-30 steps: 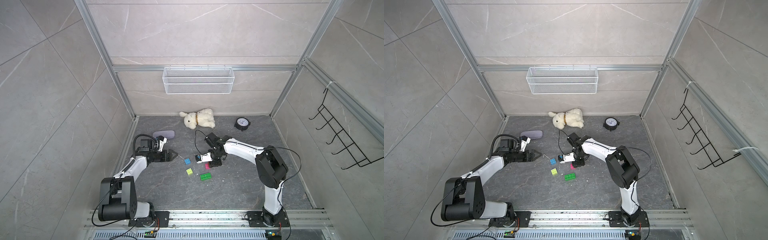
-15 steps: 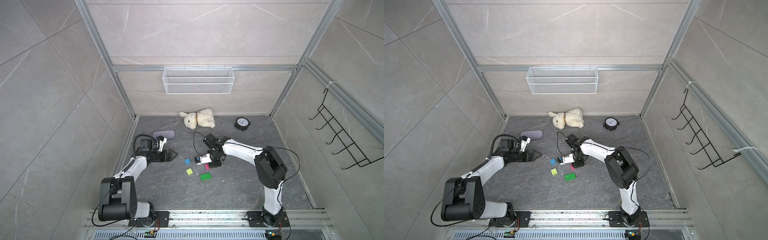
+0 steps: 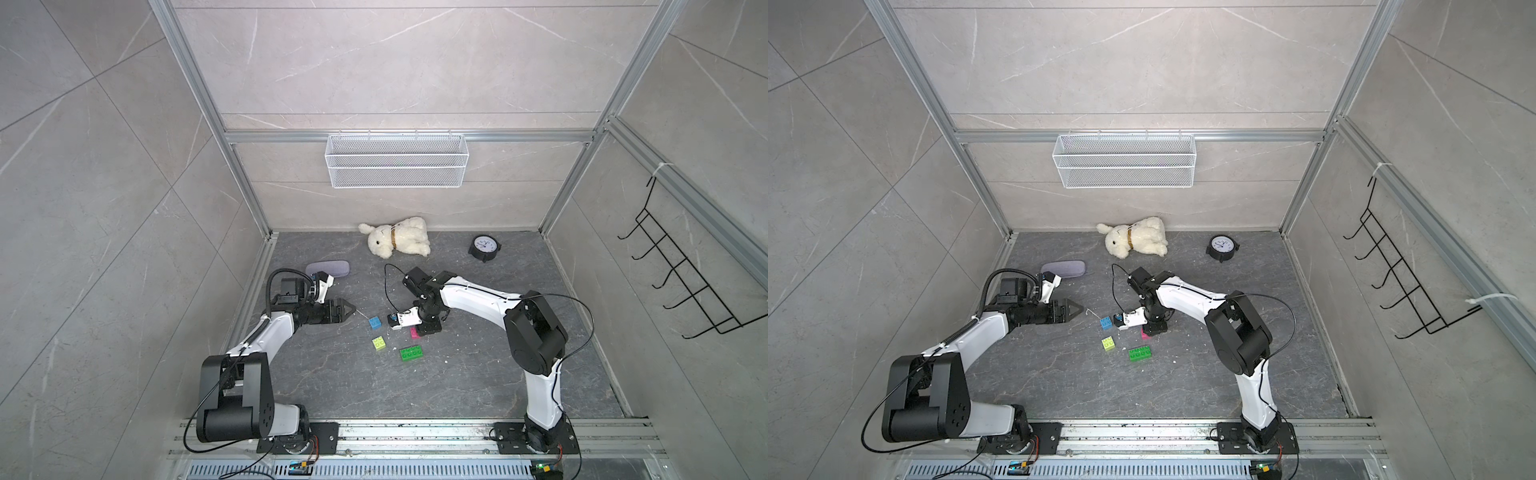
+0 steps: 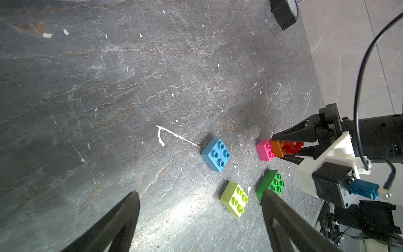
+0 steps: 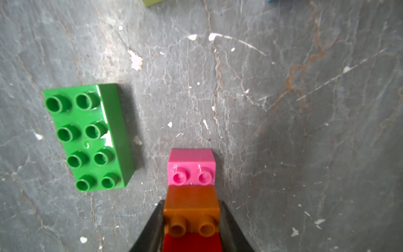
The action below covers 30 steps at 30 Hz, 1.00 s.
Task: Assemble the letter y with lego
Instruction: Assemble the lego brick with the lego brick.
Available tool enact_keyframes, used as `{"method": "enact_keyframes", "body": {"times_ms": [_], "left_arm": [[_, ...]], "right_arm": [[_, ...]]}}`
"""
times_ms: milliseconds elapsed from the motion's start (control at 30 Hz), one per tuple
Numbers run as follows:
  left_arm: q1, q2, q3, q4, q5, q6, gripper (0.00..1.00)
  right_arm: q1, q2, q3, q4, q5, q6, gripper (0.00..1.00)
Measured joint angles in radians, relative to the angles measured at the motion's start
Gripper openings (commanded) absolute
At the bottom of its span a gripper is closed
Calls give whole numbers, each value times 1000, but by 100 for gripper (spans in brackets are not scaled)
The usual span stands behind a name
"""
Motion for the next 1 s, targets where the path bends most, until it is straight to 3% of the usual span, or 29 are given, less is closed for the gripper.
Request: {"method": "enact_keyframes", "body": {"times_ms": [367,800,1000], "left_arm": [[0,0,0,0,0,0,90],[0,0,0,0,0,0,90],[0,0,0,0,0,0,91]], "right_arm": [[10,35,56,-52,27,22,20],[10,65,126,-67,37,52,48],[10,15,135,-64,42,71,53]]}}
